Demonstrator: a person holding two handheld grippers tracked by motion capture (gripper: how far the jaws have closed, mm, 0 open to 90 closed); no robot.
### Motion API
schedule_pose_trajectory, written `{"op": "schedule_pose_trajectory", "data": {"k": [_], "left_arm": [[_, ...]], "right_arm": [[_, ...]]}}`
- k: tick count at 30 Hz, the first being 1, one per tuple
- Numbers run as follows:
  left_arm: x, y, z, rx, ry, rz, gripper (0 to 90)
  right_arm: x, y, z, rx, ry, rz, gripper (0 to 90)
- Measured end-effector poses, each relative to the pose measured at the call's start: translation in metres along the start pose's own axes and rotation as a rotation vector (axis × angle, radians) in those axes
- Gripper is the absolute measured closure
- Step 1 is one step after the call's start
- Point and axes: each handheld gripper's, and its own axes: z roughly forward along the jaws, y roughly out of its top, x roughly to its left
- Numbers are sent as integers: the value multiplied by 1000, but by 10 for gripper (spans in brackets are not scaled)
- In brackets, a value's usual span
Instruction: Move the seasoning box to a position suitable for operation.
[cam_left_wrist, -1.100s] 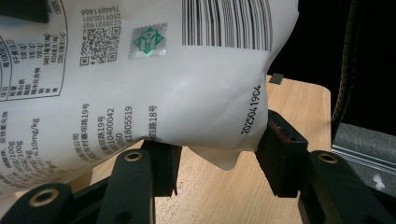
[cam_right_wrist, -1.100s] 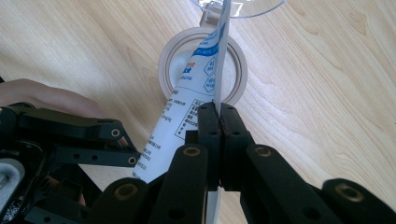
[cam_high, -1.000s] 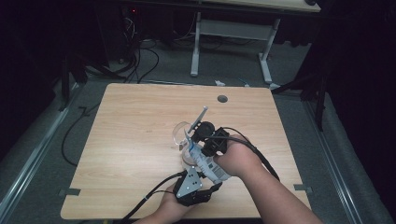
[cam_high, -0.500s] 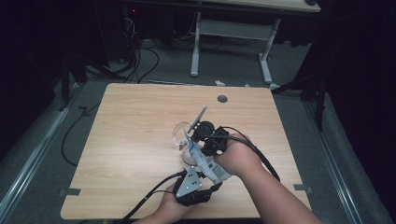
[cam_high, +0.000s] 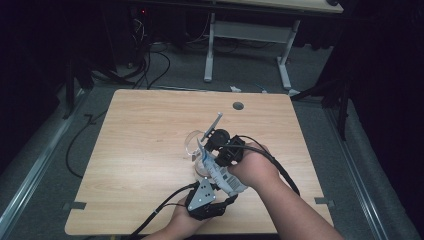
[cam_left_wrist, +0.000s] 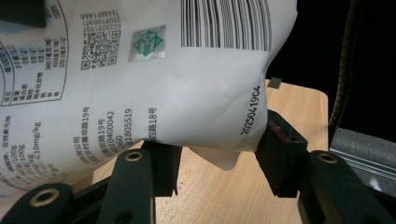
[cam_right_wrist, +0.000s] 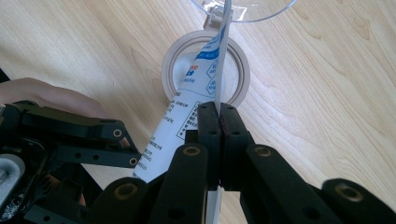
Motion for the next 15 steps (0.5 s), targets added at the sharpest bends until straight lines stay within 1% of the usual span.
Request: {"op": "schedule_pose_trajectory", "data": {"k": [1,2,4,11,15], "left_arm": [[0,0,0,-1,0,1,539],[0,0,0,-2,0,0,539],[0,0,0,-5,-1,0,540],[0,0,0,1,-1,6,541],[0,0,0,0,0,6,541]], "right_arm": [[0,0,0,-1,2,-4,893],[0,0,0,-2,-5,-13,893],[1,-1,0,-10,3,-14,893],[-1,0,0,4,6,12,894],[0,1,0,11,6,-7,895]]}}
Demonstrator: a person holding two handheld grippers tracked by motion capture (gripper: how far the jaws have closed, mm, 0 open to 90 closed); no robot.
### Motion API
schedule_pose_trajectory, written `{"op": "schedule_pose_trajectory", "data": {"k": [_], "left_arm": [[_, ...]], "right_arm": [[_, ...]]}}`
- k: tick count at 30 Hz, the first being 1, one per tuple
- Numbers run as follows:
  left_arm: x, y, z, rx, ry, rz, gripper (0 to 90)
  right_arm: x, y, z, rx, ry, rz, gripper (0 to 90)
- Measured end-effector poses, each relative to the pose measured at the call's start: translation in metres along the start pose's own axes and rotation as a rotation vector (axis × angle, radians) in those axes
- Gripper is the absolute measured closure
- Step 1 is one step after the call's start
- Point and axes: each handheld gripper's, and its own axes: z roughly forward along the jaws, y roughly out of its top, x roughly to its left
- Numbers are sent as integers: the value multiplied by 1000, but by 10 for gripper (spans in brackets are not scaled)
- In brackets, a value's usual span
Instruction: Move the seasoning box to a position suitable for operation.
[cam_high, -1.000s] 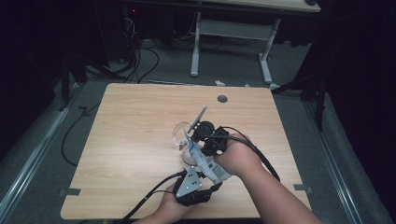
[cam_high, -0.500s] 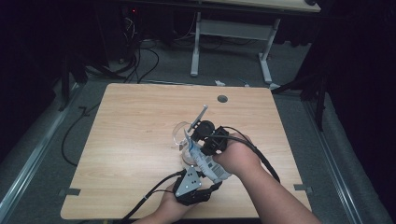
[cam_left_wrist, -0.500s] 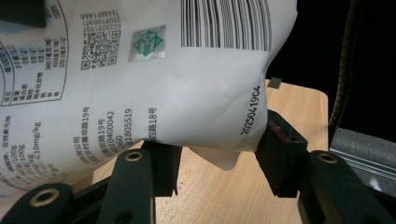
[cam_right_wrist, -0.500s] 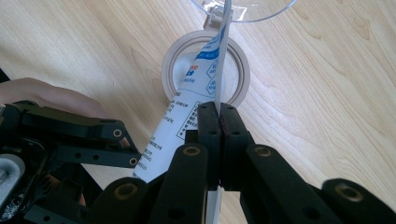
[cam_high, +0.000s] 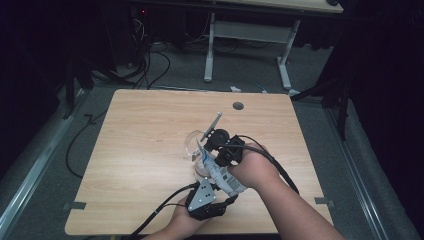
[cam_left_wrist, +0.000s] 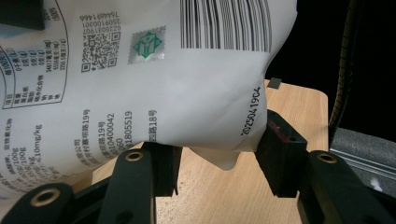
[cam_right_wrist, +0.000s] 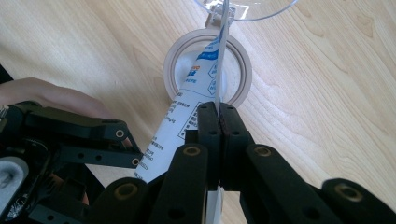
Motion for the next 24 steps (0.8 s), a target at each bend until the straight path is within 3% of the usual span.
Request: {"op": "schedule_pose_trajectory", "data": {"k": [24], "left_arm": [[1,3,-1,-11,-6,-12,543]], "right_arm": [[-1,3,-1,5,-12,-2,895]]}}
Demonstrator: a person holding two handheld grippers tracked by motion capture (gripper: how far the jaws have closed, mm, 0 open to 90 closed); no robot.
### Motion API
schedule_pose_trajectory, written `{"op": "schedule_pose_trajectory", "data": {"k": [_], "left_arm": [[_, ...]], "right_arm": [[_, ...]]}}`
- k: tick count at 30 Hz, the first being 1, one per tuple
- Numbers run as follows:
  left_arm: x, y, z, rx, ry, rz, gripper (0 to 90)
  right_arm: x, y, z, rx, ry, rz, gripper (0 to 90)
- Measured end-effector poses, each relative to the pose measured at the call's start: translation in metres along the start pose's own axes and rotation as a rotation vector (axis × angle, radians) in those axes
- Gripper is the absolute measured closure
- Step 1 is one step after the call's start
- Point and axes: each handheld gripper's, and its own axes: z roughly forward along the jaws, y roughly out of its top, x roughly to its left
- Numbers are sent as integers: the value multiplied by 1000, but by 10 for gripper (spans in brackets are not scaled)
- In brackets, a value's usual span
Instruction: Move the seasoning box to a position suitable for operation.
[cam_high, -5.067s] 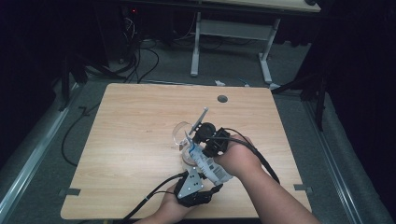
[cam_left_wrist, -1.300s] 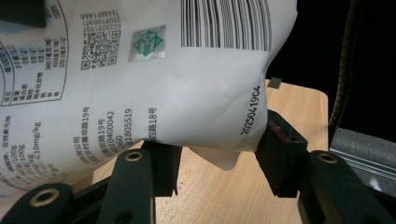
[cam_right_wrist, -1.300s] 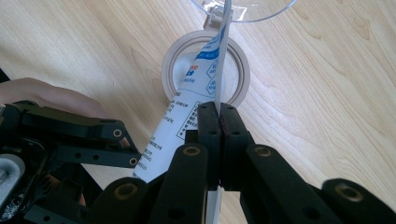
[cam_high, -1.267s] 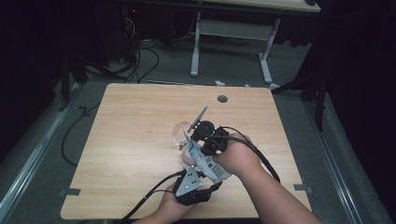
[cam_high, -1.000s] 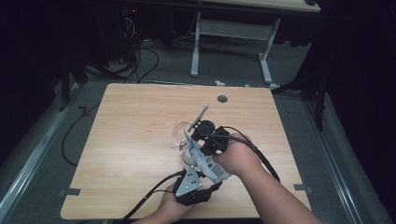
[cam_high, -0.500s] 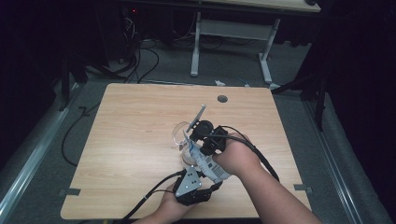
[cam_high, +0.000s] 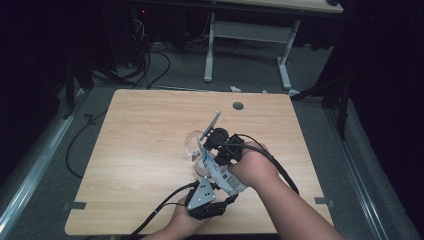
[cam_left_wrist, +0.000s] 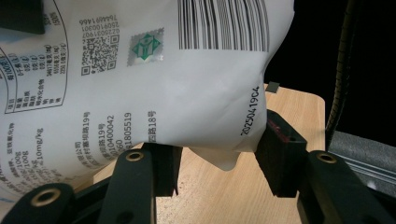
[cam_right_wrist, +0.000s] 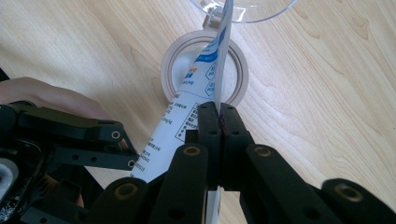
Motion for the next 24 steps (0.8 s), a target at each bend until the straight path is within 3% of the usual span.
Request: {"op": "schedule_pose_trajectory", "data": {"k": [24], "left_arm": [[2,5,1,-2,-14,-13,542]], "right_arm": [[-3,1,-2,1,-15,4,895]]}}
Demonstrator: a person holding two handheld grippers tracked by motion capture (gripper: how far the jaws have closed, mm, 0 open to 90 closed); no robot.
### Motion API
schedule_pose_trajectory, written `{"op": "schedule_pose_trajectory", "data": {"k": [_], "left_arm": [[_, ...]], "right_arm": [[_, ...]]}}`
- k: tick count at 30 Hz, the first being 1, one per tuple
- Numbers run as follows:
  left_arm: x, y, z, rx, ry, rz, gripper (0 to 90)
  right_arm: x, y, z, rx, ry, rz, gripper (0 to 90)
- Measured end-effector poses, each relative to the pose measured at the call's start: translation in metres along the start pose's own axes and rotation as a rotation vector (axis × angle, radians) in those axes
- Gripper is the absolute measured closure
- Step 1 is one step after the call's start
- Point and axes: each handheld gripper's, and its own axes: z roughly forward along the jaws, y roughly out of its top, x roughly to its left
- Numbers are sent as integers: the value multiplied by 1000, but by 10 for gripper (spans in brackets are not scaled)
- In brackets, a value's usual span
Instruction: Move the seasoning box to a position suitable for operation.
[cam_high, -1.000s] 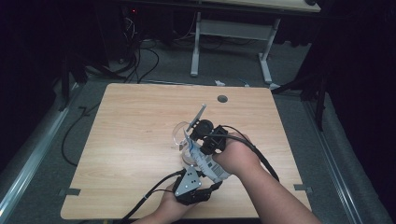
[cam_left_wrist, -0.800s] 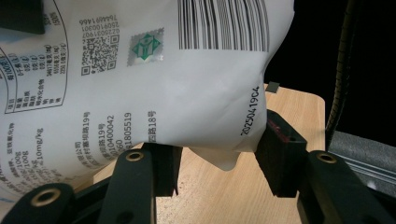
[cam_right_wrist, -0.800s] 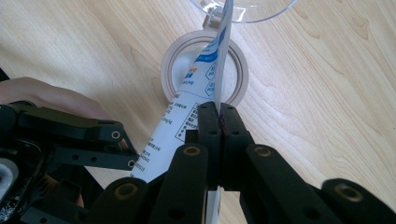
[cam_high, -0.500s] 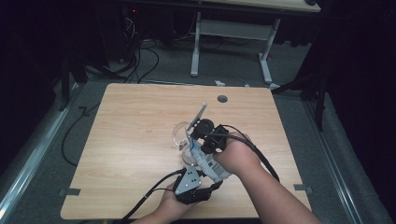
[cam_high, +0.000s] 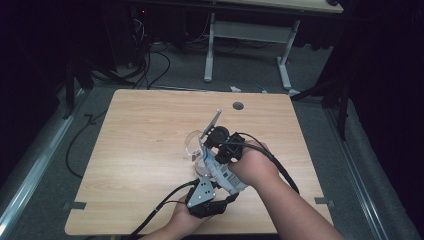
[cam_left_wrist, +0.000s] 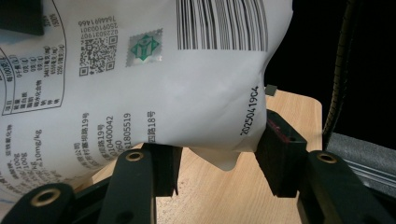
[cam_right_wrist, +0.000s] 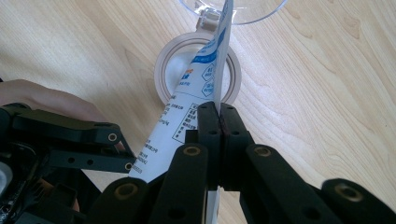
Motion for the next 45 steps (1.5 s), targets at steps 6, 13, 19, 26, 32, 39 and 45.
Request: {"op": "schedule_pose_trajectory", "data": {"k": [6,13,19,26,32,39,45], "left_arm": [[0,0,0,-3,-2,-3,542],[0,1,0,-4,-3,-2,541],[0,1,0,-4,2,1,542],[0,1,-1,-5,2,2,542],[0,1,-1,-5,4,4,543],[0,1,-1,-7,4,5,544],[0,1,-1,-8,5,6,545]], "right_arm": [[0,0,0,3,-4,-1,895],[1,0,0,4,-1,4,895],[1,1,1,-1,0,0,895],[1,2,1,3,-2,-5,895],[1,2,2,2,0,-4,895],[1,2,1,3,0,-5,895],[1,2,1,1,0,-4,895]]}}
